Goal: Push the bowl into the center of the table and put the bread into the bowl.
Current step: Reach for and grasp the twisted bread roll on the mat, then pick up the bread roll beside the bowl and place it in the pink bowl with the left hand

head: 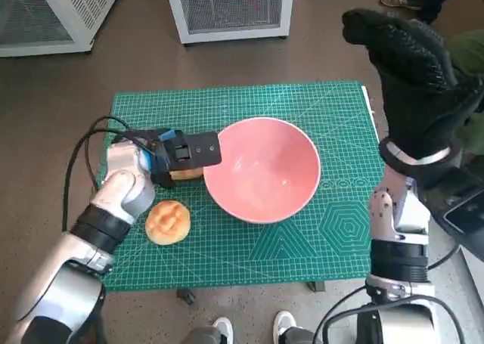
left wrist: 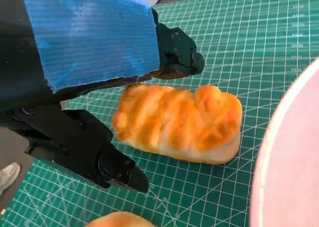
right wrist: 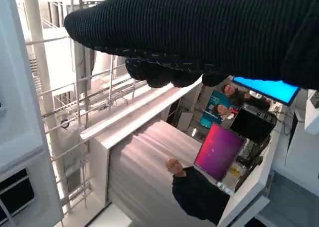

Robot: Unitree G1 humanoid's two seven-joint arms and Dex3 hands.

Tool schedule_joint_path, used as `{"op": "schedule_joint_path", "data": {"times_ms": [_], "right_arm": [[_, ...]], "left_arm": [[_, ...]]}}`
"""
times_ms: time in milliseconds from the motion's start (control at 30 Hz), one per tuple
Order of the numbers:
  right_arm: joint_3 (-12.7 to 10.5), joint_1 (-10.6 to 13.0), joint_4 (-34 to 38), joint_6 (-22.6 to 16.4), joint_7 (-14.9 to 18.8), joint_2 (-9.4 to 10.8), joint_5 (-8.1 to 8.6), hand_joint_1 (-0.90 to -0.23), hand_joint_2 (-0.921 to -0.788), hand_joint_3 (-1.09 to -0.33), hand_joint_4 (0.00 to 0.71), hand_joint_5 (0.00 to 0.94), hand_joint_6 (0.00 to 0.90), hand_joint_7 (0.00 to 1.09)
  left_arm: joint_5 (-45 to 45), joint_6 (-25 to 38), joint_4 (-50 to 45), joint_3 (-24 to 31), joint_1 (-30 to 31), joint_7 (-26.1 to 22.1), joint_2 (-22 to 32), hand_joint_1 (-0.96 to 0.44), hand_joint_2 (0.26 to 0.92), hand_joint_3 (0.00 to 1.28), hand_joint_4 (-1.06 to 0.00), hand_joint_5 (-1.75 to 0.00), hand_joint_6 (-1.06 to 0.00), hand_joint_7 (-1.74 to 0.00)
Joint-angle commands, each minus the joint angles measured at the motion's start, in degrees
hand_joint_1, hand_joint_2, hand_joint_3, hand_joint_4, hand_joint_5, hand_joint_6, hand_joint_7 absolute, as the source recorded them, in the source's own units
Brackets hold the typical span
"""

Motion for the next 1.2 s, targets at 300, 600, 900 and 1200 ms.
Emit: {"op": "schedule_joint_path", "data": {"times_ms": [300, 600, 900, 1200], "right_arm": [[0.1, 1.2, -0.8, 1.2, -0.4, -0.4, 0.33, -0.668, -0.921, -0.711, 0.311, 0.0, 0.28, 0.28], [0.1, 1.4, -1.4, 2.0, 0.0, -0.4, 0.99, -0.668, -0.921, -0.71, 0.311, 0.0, 0.28, 0.28], [0.2, 1.5, -2.0, 2.5, 0.3, -0.4, 1.36, -0.671, -0.921, -0.702, 0.311, 0.0, 0.281, 0.28], [0.2, 1.4, -1.9, 2.5, 0.7, -0.3, 1.9, -0.67, -0.921, -0.695, 0.313, 0.001, 0.284, 0.28]], "left_arm": [[1.6, -2.0, 2.8, 1.3, 0.9, 7.8, -2.1, -0.06, 0.745, 0.02, -0.61, -0.19, -0.44, -0.05], [2.3, -7.9, 5.9, 1.4, 2.6, 16.5, -2.0, 0.11, 0.893, 0.13, -0.57, -1.35, -0.66, -0.68], [3.4, -12.3, 7.8, 1.6, 3.0, 21.2, -1.3, 0.01, 0.792, 0.39, -0.52, -1.55, -0.63, -1.03], [3.6, -13.7, 7.3, 2.5, 3.2, 21.7, -0.1, 0.0, 0.877, 0.26, -0.51, -1.5, -0.58, -1.1]]}}
